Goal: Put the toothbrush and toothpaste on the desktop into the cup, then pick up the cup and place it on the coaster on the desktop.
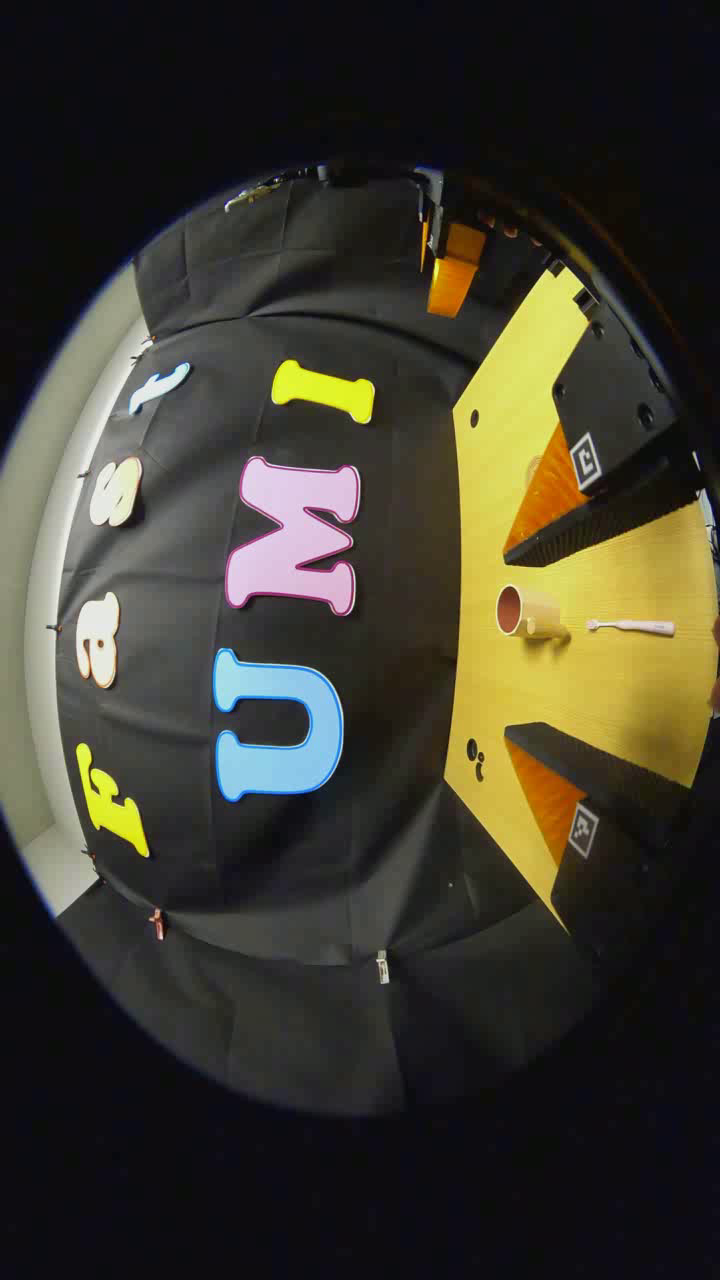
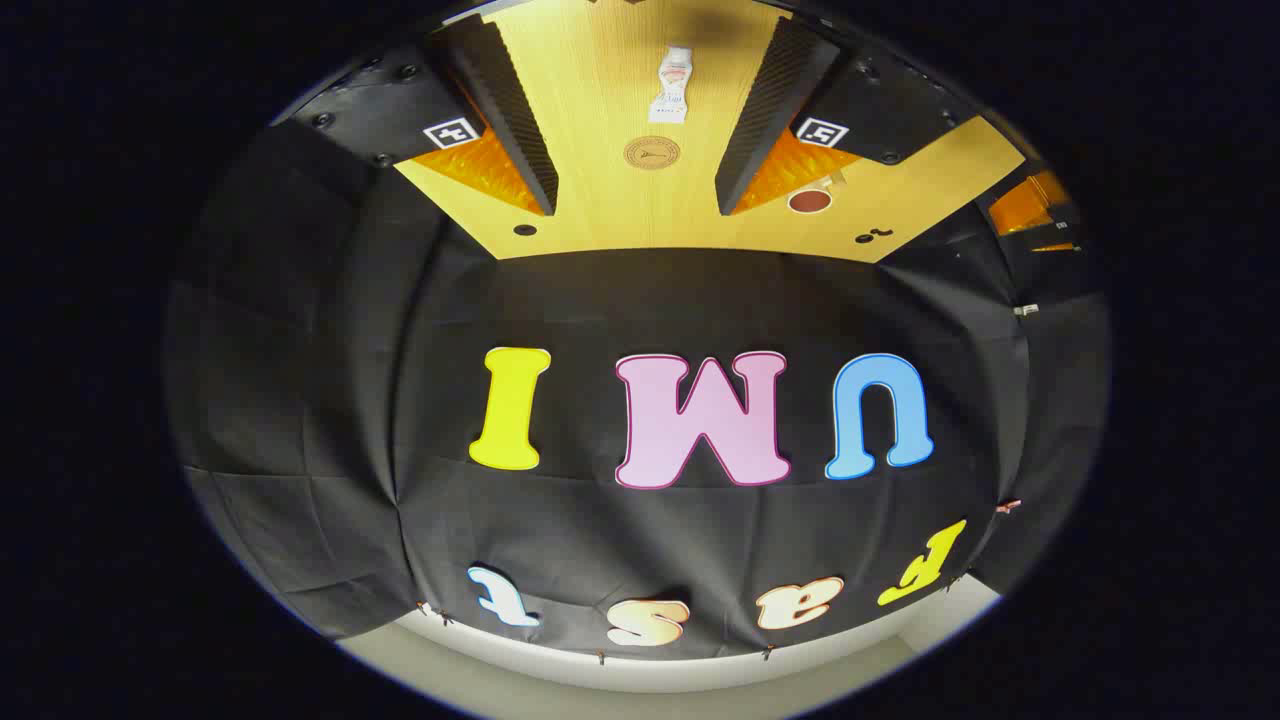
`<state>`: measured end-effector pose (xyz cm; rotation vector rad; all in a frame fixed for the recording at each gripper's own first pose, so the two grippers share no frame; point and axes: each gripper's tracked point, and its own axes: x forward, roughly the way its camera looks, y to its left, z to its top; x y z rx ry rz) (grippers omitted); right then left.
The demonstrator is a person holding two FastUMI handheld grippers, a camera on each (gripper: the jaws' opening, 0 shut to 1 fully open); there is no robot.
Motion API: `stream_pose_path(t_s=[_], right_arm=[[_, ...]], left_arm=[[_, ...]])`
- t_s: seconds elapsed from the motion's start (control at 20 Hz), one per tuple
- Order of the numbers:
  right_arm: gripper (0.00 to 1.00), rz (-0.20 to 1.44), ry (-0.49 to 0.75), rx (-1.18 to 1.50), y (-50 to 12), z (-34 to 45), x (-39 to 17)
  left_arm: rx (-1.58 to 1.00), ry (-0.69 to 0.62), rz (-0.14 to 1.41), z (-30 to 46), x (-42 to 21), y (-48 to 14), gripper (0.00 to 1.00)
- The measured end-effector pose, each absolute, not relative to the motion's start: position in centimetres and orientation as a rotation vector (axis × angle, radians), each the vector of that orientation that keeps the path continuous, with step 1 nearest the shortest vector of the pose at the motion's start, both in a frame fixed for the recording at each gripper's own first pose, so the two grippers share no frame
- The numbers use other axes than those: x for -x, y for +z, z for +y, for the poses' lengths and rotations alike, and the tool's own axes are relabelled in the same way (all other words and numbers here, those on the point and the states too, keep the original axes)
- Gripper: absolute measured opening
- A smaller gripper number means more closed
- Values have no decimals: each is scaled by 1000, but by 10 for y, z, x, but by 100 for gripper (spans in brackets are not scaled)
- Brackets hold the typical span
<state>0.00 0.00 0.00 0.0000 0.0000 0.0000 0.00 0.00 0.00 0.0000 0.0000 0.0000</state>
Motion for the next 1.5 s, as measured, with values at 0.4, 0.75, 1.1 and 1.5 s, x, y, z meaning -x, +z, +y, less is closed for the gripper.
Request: stream_pose_path(t_s=[0.4,0.75,1.1,1.5], right_arm=[[98,90,18,-8,-27,10,-23],[98,199,48,19,-62,24,-49],[98,319,113,4,-99,39,-76],[98,530,141,43,-177,45,-107]], left_arm=[[-20,-29,19,-6,-13,-5,97],[7,11,59,4,-26,-15,97],[10,64,94,11,-33,-26,98],[-15,155,180,18,-28,-54,98]])
